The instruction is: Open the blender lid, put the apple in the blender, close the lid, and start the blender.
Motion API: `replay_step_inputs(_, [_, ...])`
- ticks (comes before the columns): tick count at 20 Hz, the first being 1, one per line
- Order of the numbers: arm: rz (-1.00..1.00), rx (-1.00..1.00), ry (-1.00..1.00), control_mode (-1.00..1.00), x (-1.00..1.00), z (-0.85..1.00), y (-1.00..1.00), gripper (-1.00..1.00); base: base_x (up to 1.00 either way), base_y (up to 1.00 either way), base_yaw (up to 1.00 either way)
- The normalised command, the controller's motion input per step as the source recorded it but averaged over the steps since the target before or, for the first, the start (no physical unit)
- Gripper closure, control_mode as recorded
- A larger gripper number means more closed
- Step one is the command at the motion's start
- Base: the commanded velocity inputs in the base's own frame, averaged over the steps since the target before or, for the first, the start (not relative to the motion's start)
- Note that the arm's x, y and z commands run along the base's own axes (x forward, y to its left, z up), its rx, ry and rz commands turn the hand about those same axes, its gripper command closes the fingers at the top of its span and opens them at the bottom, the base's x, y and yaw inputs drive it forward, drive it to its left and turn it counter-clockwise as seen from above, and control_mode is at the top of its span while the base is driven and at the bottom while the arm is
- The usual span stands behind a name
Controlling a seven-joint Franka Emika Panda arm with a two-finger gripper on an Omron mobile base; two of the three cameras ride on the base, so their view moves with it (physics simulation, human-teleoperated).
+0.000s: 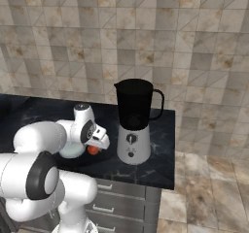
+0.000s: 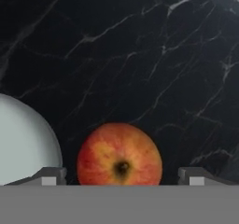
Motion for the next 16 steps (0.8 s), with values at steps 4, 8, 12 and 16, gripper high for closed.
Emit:
replay_step_inputs(4, [0.00,0.00,0.00,-1.00,0.02,-0.15,-0.06,-1.00,0.00,0.00,0.00])
replay_step_inputs(8, [0.00,0.02,-0.01,-1.00,-0.07,-0.14,-0.28,-1.00,0.00,0.00,0.00])
replay_step_inputs(12, [0.00,0.00,-0.04,-1.00,-0.22,-0.11,-0.10,-1.00,0.00,0.00,0.00])
replay_step_inputs(16, [0.00,0.00,-0.01,-1.00,-0.07,-0.23,0.00,-1.00,0.00,0.00,0.00])
